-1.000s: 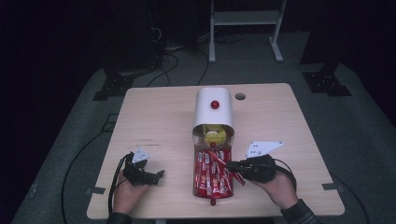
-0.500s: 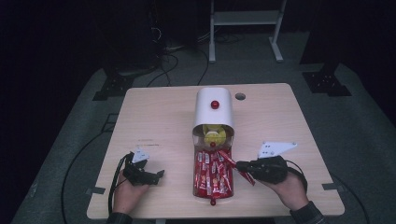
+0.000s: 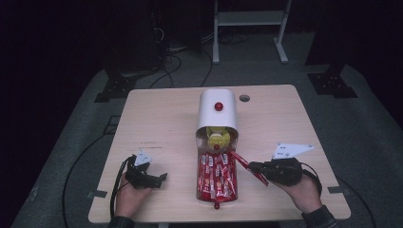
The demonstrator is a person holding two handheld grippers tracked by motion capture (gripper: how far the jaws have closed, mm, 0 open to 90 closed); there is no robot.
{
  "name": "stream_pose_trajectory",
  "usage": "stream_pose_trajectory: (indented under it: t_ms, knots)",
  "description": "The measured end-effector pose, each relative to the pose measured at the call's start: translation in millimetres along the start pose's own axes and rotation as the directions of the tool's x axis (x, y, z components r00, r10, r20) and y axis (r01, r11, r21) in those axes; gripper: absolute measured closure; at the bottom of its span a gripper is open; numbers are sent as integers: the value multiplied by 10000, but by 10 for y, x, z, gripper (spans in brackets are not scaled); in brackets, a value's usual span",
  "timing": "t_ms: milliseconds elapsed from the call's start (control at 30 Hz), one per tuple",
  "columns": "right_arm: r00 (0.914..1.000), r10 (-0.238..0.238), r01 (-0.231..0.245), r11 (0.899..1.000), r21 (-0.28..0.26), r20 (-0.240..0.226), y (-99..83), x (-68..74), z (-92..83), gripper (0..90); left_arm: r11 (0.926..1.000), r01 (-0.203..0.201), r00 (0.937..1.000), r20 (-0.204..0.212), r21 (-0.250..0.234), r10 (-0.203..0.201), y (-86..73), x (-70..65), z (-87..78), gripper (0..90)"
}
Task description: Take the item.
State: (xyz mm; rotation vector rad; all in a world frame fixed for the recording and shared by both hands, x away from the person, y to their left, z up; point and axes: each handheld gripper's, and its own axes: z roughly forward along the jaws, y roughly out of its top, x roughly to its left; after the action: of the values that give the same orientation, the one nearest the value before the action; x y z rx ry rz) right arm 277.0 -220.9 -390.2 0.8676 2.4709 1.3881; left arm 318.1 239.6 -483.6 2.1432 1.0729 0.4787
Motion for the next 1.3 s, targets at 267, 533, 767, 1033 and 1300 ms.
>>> stream_pose_trajectory:
  t_ms: [267,533,767,1033,1300]
  knots:
    - [9986,305,-301,9995,-105,426,-74,-141,-123,865,10000,-1,10000,-1,0,1,0,0,0,0]
    - [9954,526,-518,9986,-123,800,-141,-267,-153,866,10000,-2,10000,-4,1,2,0,0,0,0]
    - [9910,674,-690,9976,105,1154,-260,-395,-40,865,10000,-3,10000,0,3,3,0,0,0,0]
    - [9878,791,-845,9958,347,1345,-336,-474,71,865,10000,-5,10000,-1,4,5,0,0,0,0]
    - [9868,739,-841,9943,657,1439,-379,-496,166,864,10000,-6,10000,-2,5,6,0,0,0,0]
